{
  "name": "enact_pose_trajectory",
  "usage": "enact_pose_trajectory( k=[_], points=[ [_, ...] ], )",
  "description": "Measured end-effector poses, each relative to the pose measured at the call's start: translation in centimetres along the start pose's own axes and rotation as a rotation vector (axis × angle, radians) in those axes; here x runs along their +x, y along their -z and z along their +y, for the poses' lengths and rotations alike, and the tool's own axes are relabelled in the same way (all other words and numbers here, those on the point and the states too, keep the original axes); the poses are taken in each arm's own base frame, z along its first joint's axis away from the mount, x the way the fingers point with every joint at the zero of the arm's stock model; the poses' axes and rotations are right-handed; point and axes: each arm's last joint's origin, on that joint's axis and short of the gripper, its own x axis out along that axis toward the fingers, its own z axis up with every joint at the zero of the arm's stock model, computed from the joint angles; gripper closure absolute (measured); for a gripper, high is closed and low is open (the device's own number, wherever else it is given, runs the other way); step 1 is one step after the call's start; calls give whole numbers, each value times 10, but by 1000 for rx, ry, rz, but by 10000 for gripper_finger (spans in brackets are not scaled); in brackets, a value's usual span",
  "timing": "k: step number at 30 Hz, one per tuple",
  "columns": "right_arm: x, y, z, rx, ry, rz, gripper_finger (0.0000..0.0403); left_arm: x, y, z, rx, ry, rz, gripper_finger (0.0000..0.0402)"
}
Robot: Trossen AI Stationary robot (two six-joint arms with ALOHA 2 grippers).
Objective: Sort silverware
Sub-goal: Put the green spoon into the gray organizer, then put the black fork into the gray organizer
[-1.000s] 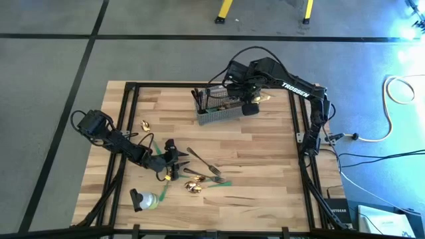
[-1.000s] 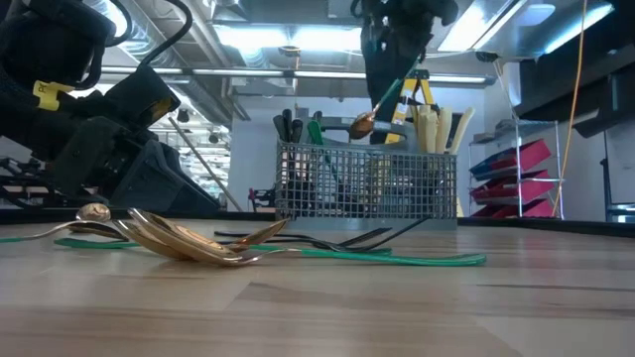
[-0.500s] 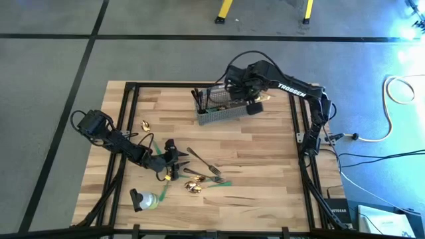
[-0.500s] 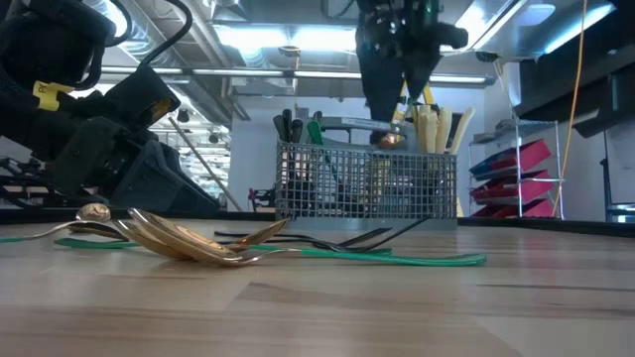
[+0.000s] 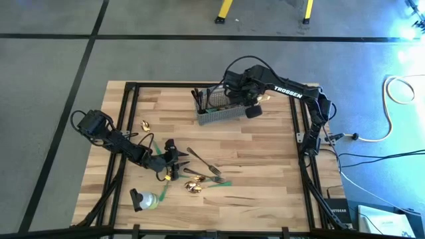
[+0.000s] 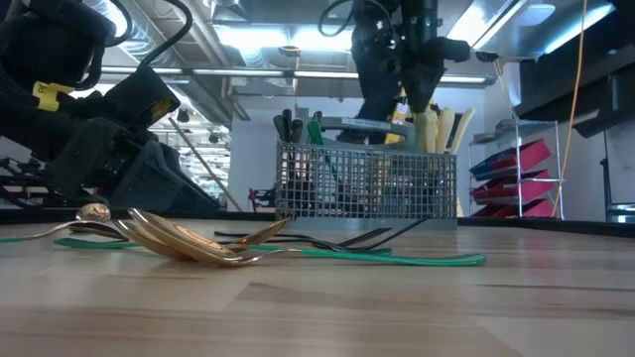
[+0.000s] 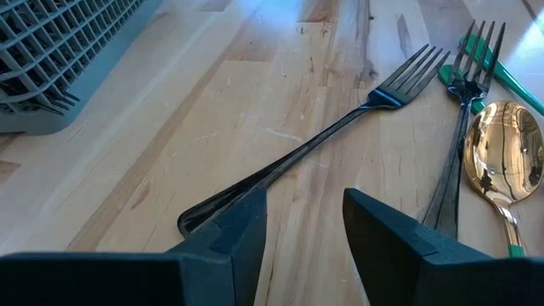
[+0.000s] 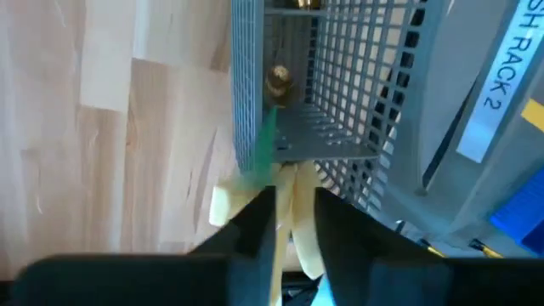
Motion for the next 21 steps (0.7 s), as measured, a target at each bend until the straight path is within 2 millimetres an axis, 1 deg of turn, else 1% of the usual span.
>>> enact_pose_trajectory(
  k=[4, 7, 10, 13, 17, 19, 21],
  points=[
    [-3, -3, 0, 13, 40, -21, 271, 0, 0, 0, -1, 0, 0, 260],
    [-13, -2, 0, 50, 74, -58, 237, 0, 0, 0, 2, 0, 2, 260],
    [-28, 1, -3, 117, 100, -112, 216, 0, 0, 0, 3, -1, 3, 260],
    [-41, -3, -1, 136, 34, -234, 206, 0, 1, 0, 5, -2, 9, 260],
    [-51, -24, 15, 95, -143, -465, 208, 0, 1, 0, 4, -3, 10, 260],
    [-51, -39, 29, 60, -193, -534, 209, 0, 1, 0, -2, -3, 10, 260],
    [-47, -55, 47, 37, -205, -569, 209, 0, 1, 0, -2, -3, 10, 260]
  ],
)
